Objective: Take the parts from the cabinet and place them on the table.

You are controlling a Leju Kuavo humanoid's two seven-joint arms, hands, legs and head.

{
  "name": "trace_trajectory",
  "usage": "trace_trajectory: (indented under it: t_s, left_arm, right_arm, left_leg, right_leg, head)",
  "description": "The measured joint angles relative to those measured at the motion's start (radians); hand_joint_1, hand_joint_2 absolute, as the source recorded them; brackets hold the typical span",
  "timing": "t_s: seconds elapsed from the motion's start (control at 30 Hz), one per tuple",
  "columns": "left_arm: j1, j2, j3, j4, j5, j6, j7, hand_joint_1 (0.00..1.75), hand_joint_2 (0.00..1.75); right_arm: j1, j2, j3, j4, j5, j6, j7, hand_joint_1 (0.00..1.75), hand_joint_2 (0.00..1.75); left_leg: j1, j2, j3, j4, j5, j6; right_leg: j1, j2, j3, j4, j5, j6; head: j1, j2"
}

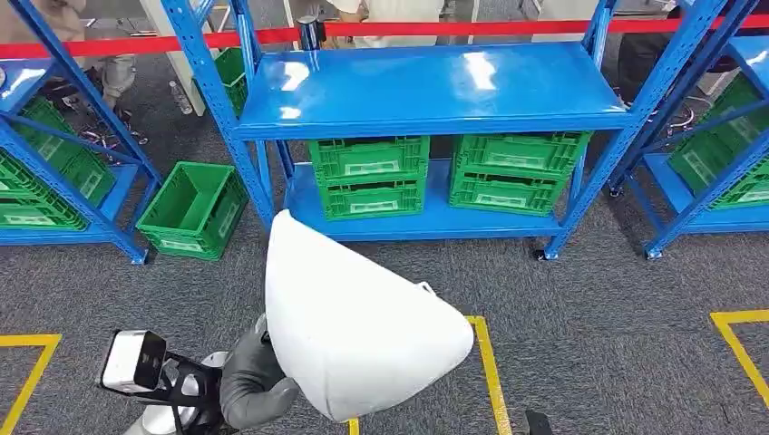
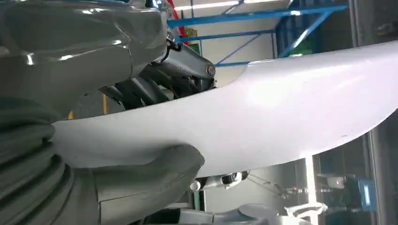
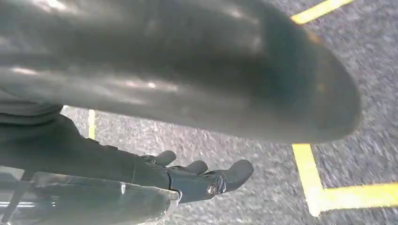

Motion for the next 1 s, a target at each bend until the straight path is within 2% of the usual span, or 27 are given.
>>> trace_trajectory:
  t_s: [0.03,0.1,0.13,0.17,0.2,0.23,0.27,0.3,0.33,0.37,0.4,0.47,0.5,0.53,0.6,0.63,0.67,0.7,0.73,0.77,0.8,0.83,0.87,0.9,0.93,0.97,1.0]
  left_arm:
    - [-0.003,0.000,-0.001,0.000,-0.001,-0.004,0.003,1.75,1.75]
    - [-0.001,-0.002,-0.002,0.000,-0.002,-0.007,0.010,1.75,1.75]
    - [0.000,-0.002,-0.003,0.000,-0.002,-0.010,0.011,1.75,1.75]
    - [0.001,-0.002,-0.003,0.000,-0.002,-0.010,0.011,1.75,1.75]
    - [0.001,-0.002,-0.003,0.000,-0.002,-0.011,0.013,1.75,1.75]
    - [0.002,-0.002,-0.003,0.000,-0.003,-0.012,0.014,1.75,1.75]
    - [0.002,-0.002,-0.003,0.000,-0.003,-0.013,0.016,1.75,1.75]
    - [0.002,-0.002,-0.003,0.000,-0.004,-0.013,0.017,1.75,1.75]
    - [0.002,-0.001,-0.002,-0.002,-0.005,-0.013,0.017,1.75,1.75]
    - [0.003,-0.001,-0.002,-0.003,-0.006,-0.012,0.018,1.75,1.75]
    - [0.005,0.000,-0.002,-0.005,-0.009,-0.012,0.019,1.75,1.75]
    - [0.011,0.003,-0.002,-0.005,-0.013,-0.008,0.019,1.75,1.75]
    - [0.013,0.006,-0.001,-0.005,-0.013,-0.007,0.019,1.75,1.75]
    - [0.015,0.007,-0.001,-0.005,-0.015,-0.006,0.019,1.75,1.75]
    - [0.016,0.009,0.000,-0.006,-0.016,-0.006,0.018,1.75,1.75]
    - [0.018,0.009,0.000,-0.006,-0.017,-0.005,0.018,1.75,1.75]
    - [0.021,0.010,0.001,-0.006,-0.017,-0.004,0.018,1.75,1.75]
    - [0.024,0.011,0.000,-0.006,-0.021,-0.003,0.018,1.75,1.75]
    - [0.024,0.011,0.001,-0.007,-0.025,-0.003,0.018,1.75,1.75]
    - [0.024,0.011,0.001,-0.008,-0.026,-0.004,0.018,1.75,1.75]
    - [0.024,0.011,0.002,-0.013,-0.026,-0.004,0.018,1.75,1.75]
    - [0.023,0.011,0.005,-0.021,-0.027,-0.005,0.018,1.75,1.75]
    - [0.024,0.011,0.008,-0.026,-0.028,-0.006,0.018,1.75,1.75]
    - [0.025,0.011,0.011,-0.030,-0.029,-0.006,0.018,1.75,1.75]
    - [0.025,0.012,0.013,-0.032,-0.029,-0.006,0.018,1.75,1.75]
    - [0.026,0.014,0.016,-0.035,-0.034,-0.006,0.019,1.75,1.75]
    - [0.026,0.014,0.018,-0.042,-0.035,-0.007,0.019,1.75,1.75]
  right_arm:
    - [0.000,0.000,0.000,0.000,0.000,0.000,0.000,0.00,0.00]
    - [0.001,-0.001,0.000,0.003,-0.002,0.001,0.000,0.00,0.00]
    - [0.001,-0.001,0.000,0.004,-0.002,0.001,-0.001,0.00,0.00]
    - [0.002,-0.001,0.000,0.006,-0.002,0.002,-0.001,0.00,0.00]
    - [0.002,-0.001,0.000,0.007,-0.002,0.003,-0.001,0.00,0.00]
    - [0.002,-0.001,0.000,0.007,-0.002,0.005,-0.001,0.00,0.00]
    - [0.002,-0.001,0.000,0.007,-0.002,0.007,-0.001,0.00,0.00]
    - [0.001,0.000,0.000,0.007,-0.002,0.008,-0.001,0.00,0.00]
    - [-0.002,0.006,0.000,0.007,0.000,0.010,-0.002,0.00,0.00]
    - [-0.001,0.004,0.000,0.008,0.000,0.010,-0.004,0.00,0.00]
    - [0.000,0.007,0.000,0.009,0.002,0.012,-0.004,0.00,0.00]
    - [0.006,0.010,0.000,0.012,0.004,0.014,-0.004,0.00,0.00]
    - [0.005,0.015,0.000,0.014,0.006,0.017,-0.004,0.00,0.00]
    - [0.004,0.014,0.000,0.015,0.008,0.017,-0.003,0.00,0.00]
    - [0.004,0.014,0.000,0.016,0.010,0.018,-0.003,0.00,0.00]
    - [0.004,0.015,0.000,0.016,0.012,0.019,-0.003,0.00,0.00]
    - [0.004,0.015,0.000,0.016,0.015,0.020,-0.003,0.00,0.00]
    - [0.004,0.016,0.000,0.017,0.016,0.021,-0.003,0.00,0.00]
    - [0.004,0.016,0.000,0.017,0.018,0.021,-0.003,0.00,0.00]
    - [0.004,0.017,0.000,0.017,0.018,0.022,-0.003,0.00,0.00]
    - [0.003,0.018,0.000,0.017,0.020,0.022,-0.003,0.00,0.00]
    - [0.002,0.026,0.000,0.016,0.021,0.023,-0.003,0.00,0.00]
    - [0.001,0.028,0.000,0.017,0.021,0.022,-0.003,0.00,0.00]
    - [0.001,0.034,0.000,0.017,0.021,0.023,-0.003,0.00,0.00]
    - [0.000,0.031,0.000,0.018,0.023,0.023,-0.003,0.00,0.00]
    - [0.001,0.039,0.001,0.018,0.024,0.023,-0.002,0.00,0.00]
    - [0.002,0.040,0.001,0.018,0.024,0.023,-0.001,0.00,0.00]
  left_leg:
    - [-0.001,-0.002,-0.012,-0.004,0.012,0.009]
    - [0.000,-0.001,-0.047,-0.003,0.039,0.008]
    - [0.000,-0.001,-0.062,-0.001,0.052,0.005]
    - [0.001,-0.001,-0.081,0.001,0.066,0.001]
    - [0.003,0.000,-0.099,0.004,0.077,-0.004]
    - [0.006,0.000,-0.117,0.011,0.085,-0.010]
    - [0.012,0.002,-0.140,0.025,0.092,-0.018]
    - [0.013,0.002,-0.159,0.045,0.096,-0.025]
    - [0.009,0.002,-0.180,0.061,0.099,-0.032]
    - [0.008,0.004,-0.189,0.073,0.105,-0.037]
    - [0.009,0.004,-0.193,0.080,0.112,-0.041]
    - [0.016,0.003,-0.199,0.074,0.131,-0.046]
    - [0.021,0.001,-0.207,0.081,0.113,-0.051]
    - [0.021,-0.001,-0.216,0.111,0.058,-0.057]
    - [0.022,-0.003,-0.249,0.251,-0.065,-0.066]
    - [0.022,-0.003,-0.263,0.330,-0.108,-0.067]
    - [0.021,-0.003,-0.266,0.384,-0.121,-0.065]
    - [0.021,-0.003,-0.247,0.393,-0.107,-0.059]
    - [0.018,-0.004,-0.211,0.361,-0.080,-0.049]
    - [0.014,-0.005,-0.150,0.290,-0.050,-0.032]
    - [0.004,-0.008,-0.081,0.201,-0.035,-0.007]
    - [-0.007,-0.007,-0.028,0.111,-0.072,0.029]
    - [-0.007,0.003,0.001,0.061,-0.090,0.027]
    - [-0.014,0.000,-0.003,0.067,-0.081,0.015]
    - [-0.021,-0.003,-0.005,0.063,-0.068,0.016]
    - [-0.029,-0.002,-0.007,0.045,-0.050,0.019]
    - [-0.018,0.000,0.004,0.000,-0.015,0.036]
  right_leg:
    - [0.003,0.001,-0.017,0.034,-0.046,-0.011]
    - [0.001,0.002,-0.068,0.185,-0.156,-0.025]
    - [0.001,0.002,-0.086,0.260,-0.184,-0.020]
    - [-0.001,0.002,-0.090,0.309,-0.185,-0.005]
    - [-0.005,0.002,-0.074,0.311,-0.164,0.013]
    - [-0.010,0.002,-0.038,0.276,-0.133,0.033]
    - [-0.015,0.002,0.021,0.198,-0.104,0.049]
    - [-0.023,0.001,0.088,0.103,-0.101,0.055]
    - [-0.017,0.003,0.140,0.032,-0.149,0.050]
    - [-0.011,0.007,0.127,0.026,-0.155,0.028]
    - [-0.012,0.006,0.115,0.025,-0.155,0.026]
    - [-0.010,0.005,0.100,0.033,-0.141,0.006]
    - [-0.013,0.002,0.093,0.033,-0.131,-0.009]
    - [-0.010,0.002,0.083,0.033,-0.119,-0.021]
    - [-0.006,0.001,0.060,0.034,-0.096,-0.028]
    - [-0.002,0.000,0.044,0.035,-0.084,-0.030]
    - [0.002,0.000,0.028,0.035,-0.072,-0.031]
    - [0.006,0.001,0.013,0.036,-0.061,-0.031]
    - [0.012,0.001,0.001,0.035,-0.051,-0.031]
    - [0.019,0.002,-0.010,0.035,-0.041,-0.033]
    - [0.025,0.003,-0.018,0.034,-0.032,-0.034]
    - [0.016,0.002,-0.022,0.033,-0.023,-0.034]
    - [0.023,0.001,-0.024,0.029,-0.013,-0.022]
    - [0.009,-0.001,-0.025,0.024,-0.003,-0.010]
    - [-0.003,-0.002,-0.025,0.019,0.007,-0.003]
    - [-0.004,-0.001,-0.021,0.006,0.019,0.002]
    - [0.005,0.000,-0.023,0.002,0.023,0.001]
  head:
    - [0.001,0.000]
    - [0.003,0.000]
    - [0.004,0.000]
    - [0.005,0.000]
    - [0.004,0.000]
    - [0.004,0.000]
    - [0.004,0.000]
    - [0.005,0.000]
    - [0.008,0.000]
    - [0.000,0.000]
    - [0.000,0.000]
    - [0.000,0.000]
    - [0.000,0.000]
    - [-0.003,0.000]
    - [-0.003,0.000]
    - [-0.003,0.000]
    - [-0.003,0.000]
    - [-0.003,0.000]
    - [-0.003,0.000]
    - [-0.003,0.000]
    - [-0.004,0.000]
    - [-0.002,0.000]
    - [0.004,0.000]
    - [0.003,0.000]
    - [0.000,0.000]
    - [-0.003,0.000]
    - [-0.002,0.000]
